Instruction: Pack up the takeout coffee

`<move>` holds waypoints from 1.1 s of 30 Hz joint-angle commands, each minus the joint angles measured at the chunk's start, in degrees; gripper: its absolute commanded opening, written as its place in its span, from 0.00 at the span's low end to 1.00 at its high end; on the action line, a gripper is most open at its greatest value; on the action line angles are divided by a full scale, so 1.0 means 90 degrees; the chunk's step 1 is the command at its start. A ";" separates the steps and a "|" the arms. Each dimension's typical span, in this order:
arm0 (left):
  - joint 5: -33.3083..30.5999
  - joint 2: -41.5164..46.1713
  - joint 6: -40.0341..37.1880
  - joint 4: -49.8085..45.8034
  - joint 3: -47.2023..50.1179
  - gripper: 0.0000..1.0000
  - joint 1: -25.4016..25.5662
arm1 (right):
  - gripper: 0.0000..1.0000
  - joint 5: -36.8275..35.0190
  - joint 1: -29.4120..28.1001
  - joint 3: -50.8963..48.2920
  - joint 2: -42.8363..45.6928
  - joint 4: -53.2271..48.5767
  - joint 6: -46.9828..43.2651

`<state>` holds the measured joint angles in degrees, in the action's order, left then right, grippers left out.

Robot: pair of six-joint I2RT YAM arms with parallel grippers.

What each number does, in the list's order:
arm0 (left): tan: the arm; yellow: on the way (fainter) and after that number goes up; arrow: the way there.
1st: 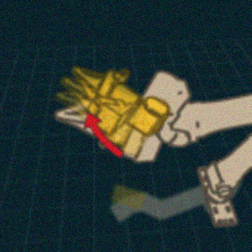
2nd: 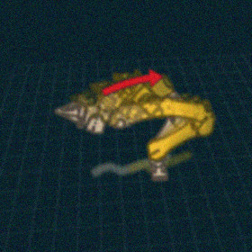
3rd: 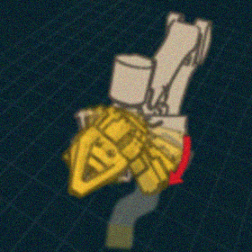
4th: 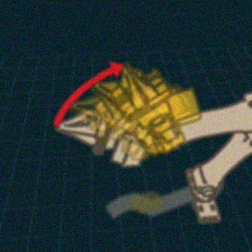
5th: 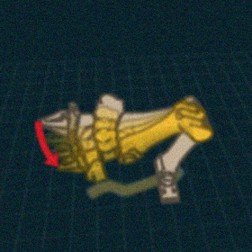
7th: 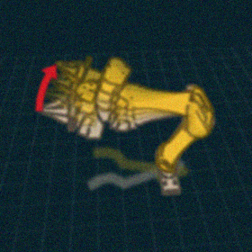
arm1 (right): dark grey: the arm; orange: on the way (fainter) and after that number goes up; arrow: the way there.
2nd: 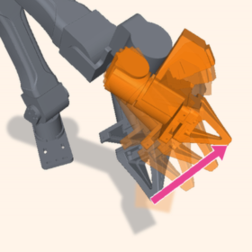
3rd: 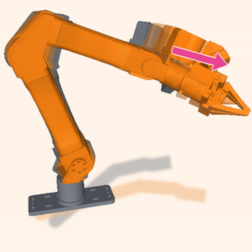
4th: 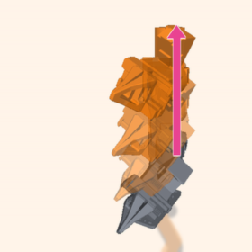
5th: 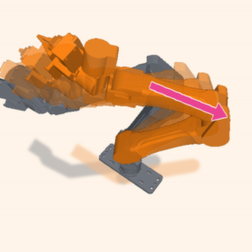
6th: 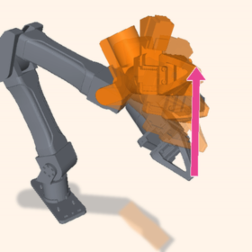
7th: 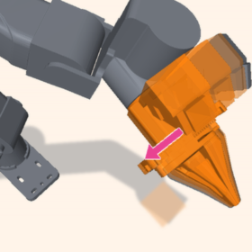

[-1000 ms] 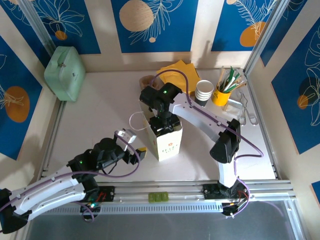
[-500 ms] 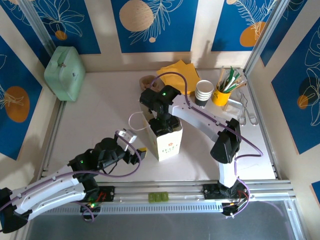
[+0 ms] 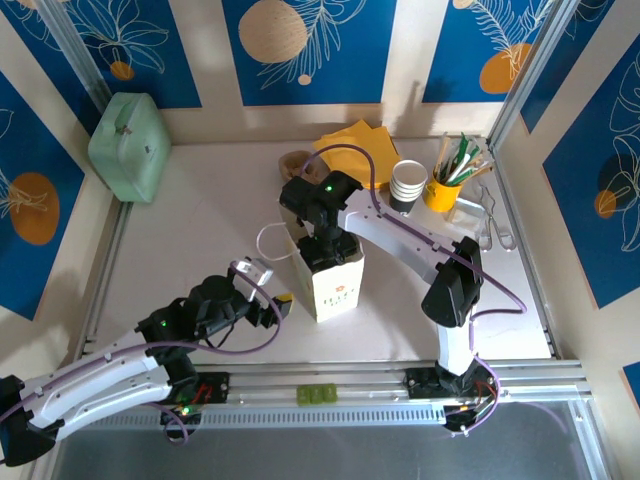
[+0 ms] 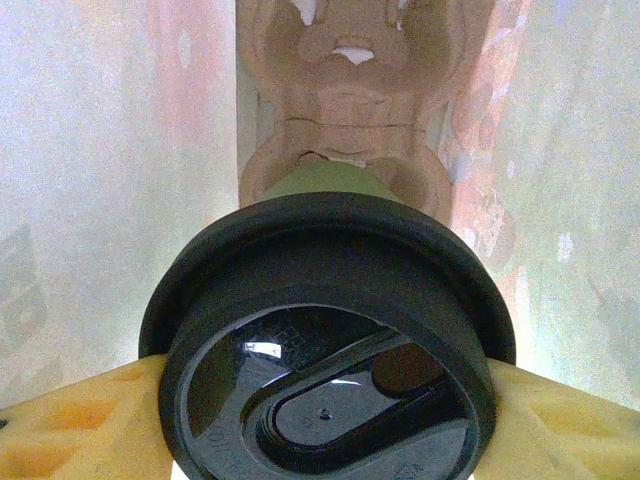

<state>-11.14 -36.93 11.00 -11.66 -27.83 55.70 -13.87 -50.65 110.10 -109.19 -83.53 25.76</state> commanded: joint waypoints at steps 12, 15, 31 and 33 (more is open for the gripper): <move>-0.0227 0.0042 -0.0197 -0.0007 -0.0081 0.94 0.0042 | 0.65 0.0252 0.0089 -0.0228 0.0315 0.0106 0.0053; -0.0246 0.0026 -0.0215 0.0014 -0.0091 0.94 0.0042 | 0.64 0.0271 0.0091 -0.0307 0.0332 0.0147 0.0067; -0.0257 -0.0003 -0.0169 0.0003 -0.0100 0.94 0.0046 | 0.64 0.0340 0.0119 -0.0583 0.0461 0.0383 0.0100; -0.0252 0.0010 -0.0160 -0.0013 -0.0110 0.94 0.0042 | 0.64 0.0350 0.0114 -0.0593 0.0480 0.0432 0.0112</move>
<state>-12.53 -37.41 9.98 -11.64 -27.83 55.70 -12.38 -49.84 105.30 -107.28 -80.03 25.96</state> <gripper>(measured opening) 0.943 0.646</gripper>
